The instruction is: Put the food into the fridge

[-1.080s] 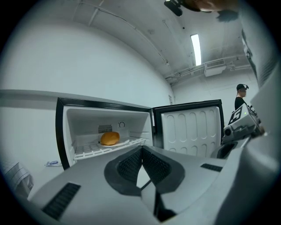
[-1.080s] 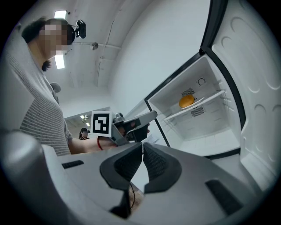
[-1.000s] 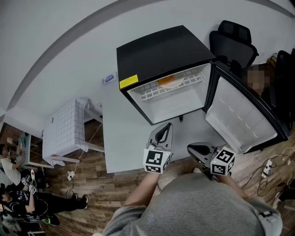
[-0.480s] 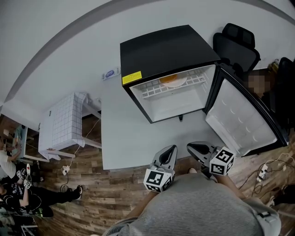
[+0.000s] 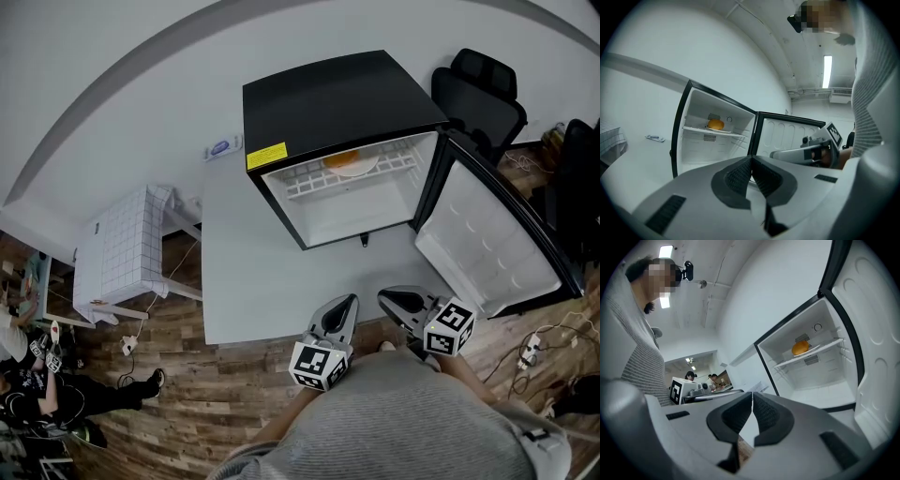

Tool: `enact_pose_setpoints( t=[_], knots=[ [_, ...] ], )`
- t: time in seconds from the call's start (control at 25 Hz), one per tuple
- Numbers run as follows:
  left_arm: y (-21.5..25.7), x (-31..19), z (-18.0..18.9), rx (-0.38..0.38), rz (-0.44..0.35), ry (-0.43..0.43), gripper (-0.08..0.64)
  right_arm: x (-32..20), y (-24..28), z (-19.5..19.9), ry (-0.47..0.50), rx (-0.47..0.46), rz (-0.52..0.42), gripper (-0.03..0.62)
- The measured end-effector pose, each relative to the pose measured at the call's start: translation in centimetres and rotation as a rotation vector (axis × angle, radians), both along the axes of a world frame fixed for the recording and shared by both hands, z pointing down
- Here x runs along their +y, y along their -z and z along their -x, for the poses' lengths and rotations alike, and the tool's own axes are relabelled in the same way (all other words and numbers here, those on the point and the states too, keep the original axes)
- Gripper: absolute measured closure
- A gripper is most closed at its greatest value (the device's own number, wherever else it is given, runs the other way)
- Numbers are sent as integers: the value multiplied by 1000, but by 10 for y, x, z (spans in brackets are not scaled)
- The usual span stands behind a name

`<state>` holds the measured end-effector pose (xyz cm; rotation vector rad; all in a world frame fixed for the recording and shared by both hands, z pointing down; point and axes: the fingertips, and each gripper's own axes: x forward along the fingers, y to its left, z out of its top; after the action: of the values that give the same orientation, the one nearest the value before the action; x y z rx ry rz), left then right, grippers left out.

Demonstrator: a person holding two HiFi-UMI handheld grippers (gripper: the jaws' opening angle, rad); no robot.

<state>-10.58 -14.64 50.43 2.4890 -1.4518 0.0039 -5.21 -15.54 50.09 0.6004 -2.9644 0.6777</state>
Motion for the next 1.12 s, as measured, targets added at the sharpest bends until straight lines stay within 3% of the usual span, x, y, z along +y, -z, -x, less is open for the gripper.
enact_pose_setpoints(
  t=[0.36,0.8,1.12],
  knots=[
    [3,0,-11,-27,-14,-53,548,-4,2,-4,-33,6,-28,578],
    [1,0,-14,-36,-6,-61,548,-7,1,-10,-59,8,-33,579],
    [0,-1,-15,-39,-4,-65,548,-10,1,-14,-72,55,-91,580]
  ],
)
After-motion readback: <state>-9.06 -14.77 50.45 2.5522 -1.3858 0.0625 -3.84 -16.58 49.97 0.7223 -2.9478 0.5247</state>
